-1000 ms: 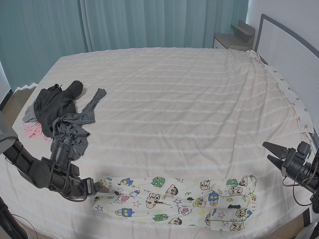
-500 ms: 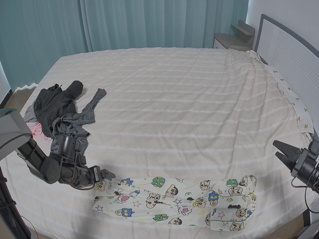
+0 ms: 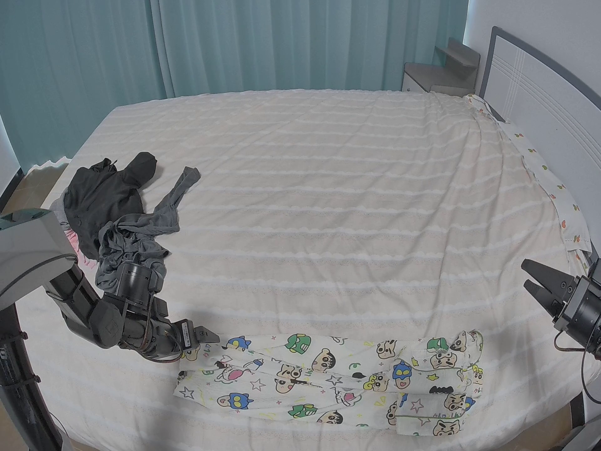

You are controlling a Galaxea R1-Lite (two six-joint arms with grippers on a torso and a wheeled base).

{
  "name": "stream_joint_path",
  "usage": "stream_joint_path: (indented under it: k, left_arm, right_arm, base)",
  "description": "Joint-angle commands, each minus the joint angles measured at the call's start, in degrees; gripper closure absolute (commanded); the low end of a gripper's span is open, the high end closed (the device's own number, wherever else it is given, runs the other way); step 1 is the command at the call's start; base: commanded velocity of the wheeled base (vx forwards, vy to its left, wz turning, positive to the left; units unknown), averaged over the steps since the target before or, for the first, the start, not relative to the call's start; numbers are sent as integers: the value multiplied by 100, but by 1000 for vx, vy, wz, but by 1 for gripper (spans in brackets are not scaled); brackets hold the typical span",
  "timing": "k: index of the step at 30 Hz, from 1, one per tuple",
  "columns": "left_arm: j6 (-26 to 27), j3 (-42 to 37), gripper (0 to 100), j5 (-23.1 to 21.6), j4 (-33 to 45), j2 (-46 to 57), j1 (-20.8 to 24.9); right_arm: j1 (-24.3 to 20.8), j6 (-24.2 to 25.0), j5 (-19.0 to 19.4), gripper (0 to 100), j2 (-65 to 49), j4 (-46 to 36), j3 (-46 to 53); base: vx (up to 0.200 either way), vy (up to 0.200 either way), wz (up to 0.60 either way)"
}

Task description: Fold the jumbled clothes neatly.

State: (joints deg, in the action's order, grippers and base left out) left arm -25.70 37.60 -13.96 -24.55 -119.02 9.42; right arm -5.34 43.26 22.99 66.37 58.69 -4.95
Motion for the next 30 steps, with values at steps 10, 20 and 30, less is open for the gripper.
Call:
stream_joint_path:
  k: [10,20,30]
  left_arm:
    - [-41,310,100,16,3,-350,-11]
    - [-5,108,100,-37,-6,133,-99]
    - [355,20,100,-63,-305,529,-99]
  right_arm:
    - [-222,-2,4,0,-1,-6,47]
    - [-248,-2,-5,0,69,-6,64]
    - [-248,-2,-5,0,61,-270,12]
  base:
    - [0,0,0]
    - [0,0,0]
    - [0,0,0]
